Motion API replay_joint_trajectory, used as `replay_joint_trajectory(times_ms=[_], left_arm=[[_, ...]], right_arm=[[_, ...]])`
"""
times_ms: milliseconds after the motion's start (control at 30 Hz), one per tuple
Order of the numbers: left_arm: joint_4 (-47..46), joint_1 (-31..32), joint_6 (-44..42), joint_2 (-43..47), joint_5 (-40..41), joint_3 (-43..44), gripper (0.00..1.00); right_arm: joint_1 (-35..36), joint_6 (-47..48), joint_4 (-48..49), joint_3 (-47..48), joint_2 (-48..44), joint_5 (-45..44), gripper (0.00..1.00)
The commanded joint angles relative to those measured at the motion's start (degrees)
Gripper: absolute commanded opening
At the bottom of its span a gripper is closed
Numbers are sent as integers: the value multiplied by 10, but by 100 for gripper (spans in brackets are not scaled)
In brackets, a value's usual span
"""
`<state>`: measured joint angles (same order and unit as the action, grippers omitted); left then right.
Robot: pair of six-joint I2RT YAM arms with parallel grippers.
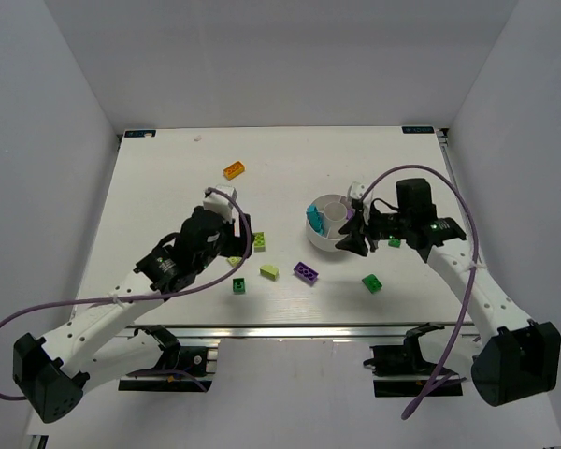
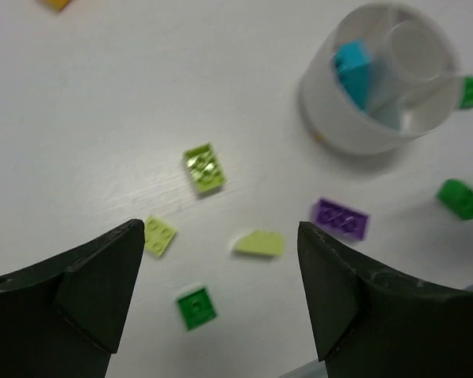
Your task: Sort the legos into containers by color
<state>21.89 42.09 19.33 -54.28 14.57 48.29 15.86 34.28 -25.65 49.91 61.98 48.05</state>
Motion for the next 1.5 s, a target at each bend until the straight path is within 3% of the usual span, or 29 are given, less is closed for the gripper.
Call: replay_joint_trajectory(times_ms=[0, 133, 233, 367, 433, 567, 667, 733, 900, 1000, 1133, 1267, 1333, 1367, 1433, 1467], left_arm=[[25, -1, -22, 23, 70, -36, 88], [25, -1, -34, 41, 86, -43, 89], [29, -1, -40, 51, 92, -46, 89], [37, -1, -42, 68, 103, -48, 89], [34, -1, -42, 79, 102, -50, 89], [32, -1, -41, 95, 98, -53, 89], [30, -1, -43, 94, 90, -54, 89], [30, -1, -43, 85, 80, -54, 89], [26, -1, -43, 67, 61, -54, 89], [25, -1, -46, 62, 59, -55, 88], [23, -1, -46, 59, 66, -59, 89], [8, -1, -53, 61, 59, -71, 89], [-5, -1, -60, 62, 48, -74, 89], [-9, -1, -61, 60, 46, -78, 89], [-15, -1, -66, 57, 41, -79, 88], [-18, -1, -67, 56, 39, -79, 88]], right_arm=[[21, 13, -17, 46, 27, -12, 49], [30, -52, 48, 54, 34, -128, 52], [22, -116, 69, 83, 42, -271, 52], [-5, -171, 71, 89, 47, -333, 41], [-22, -197, 73, 82, 50, -344, 30], [-59, -213, 74, 70, 57, -331, 13], [-73, -207, 62, 71, 67, -285, 14], [-75, -174, 48, 73, 72, -210, 21], [-69, -46, -51, 76, 86, -55, 59], [-58, 5, -76, 60, 78, -29, 68], [-47, 15, -46, 45, 60, -65, 71], [-43, -33, 9, 44, 51, -117, 65], [-42, -40, 15, 53, 55, -117, 55], [-39, -40, 7, 59, 67, -109, 45], [-20, -22, -24, 74, 78, -96, 35], [-15, -18, -31, 76, 86, -96, 34]])
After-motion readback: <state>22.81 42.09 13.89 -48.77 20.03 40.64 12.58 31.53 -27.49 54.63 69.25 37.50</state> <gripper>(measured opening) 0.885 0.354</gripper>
